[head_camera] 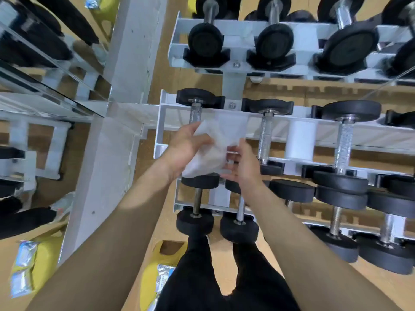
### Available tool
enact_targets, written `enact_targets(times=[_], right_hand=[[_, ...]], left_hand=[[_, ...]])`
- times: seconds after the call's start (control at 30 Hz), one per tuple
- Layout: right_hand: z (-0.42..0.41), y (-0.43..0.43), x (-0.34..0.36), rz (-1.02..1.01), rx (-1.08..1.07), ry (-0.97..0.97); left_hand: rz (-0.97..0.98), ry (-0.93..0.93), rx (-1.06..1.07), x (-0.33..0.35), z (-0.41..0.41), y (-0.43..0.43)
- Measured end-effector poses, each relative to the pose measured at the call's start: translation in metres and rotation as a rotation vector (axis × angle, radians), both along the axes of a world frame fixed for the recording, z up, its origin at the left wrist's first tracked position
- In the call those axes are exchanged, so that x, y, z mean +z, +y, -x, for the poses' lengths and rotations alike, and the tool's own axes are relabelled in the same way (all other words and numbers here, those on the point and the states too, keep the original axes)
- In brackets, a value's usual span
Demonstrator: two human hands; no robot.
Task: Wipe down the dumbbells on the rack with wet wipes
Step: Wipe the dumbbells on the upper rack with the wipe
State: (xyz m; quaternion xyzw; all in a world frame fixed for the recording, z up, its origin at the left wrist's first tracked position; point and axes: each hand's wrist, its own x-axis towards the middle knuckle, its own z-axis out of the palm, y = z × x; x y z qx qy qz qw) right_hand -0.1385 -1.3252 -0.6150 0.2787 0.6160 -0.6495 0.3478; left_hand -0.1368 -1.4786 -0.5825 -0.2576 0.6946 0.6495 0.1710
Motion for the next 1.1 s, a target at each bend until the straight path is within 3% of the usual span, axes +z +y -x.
enact_targets(times=[0.1, 0.2, 0.4, 0.53, 0.7, 0.83, 0.93, 1.1], right_hand=[[0.011, 0.04, 0.013, 0.143, 0.011, 0.07], [0.021, 0.078, 0.02, 0.21, 0.053, 0.168], [0.037, 0.131, 0.005, 0.421, 0.02, 0.056], [0.051, 0.146, -0.003, 0.498, -0.15, 0.026], [0.068, 0.162, -0.009, 0.568, -0.128, 0.036], [0.092, 0.165, -0.016, 0.342, 0.027, 0.009], [0.102, 0.163, -0.025, 0.247, 0.144, 0.128], [0.104, 0.158, -0.044, 0.035, 0.148, 0.296]], left_hand=[[-0.377, -0.061, 0.161, -0.003, -0.004, 0.023], [-0.621, -0.114, 0.245, -0.014, -0.003, 0.047], [-0.989, -0.113, 0.258, -0.032, 0.004, 0.081], [-0.684, -0.11, 0.215, -0.041, 0.01, 0.093], [-0.311, -0.071, 0.359, -0.055, 0.024, 0.107], [0.022, 0.08, 0.208, -0.059, 0.042, 0.113], [0.261, 0.183, 0.074, -0.063, 0.056, 0.115], [0.503, 0.238, -0.081, -0.091, 0.072, 0.102]])
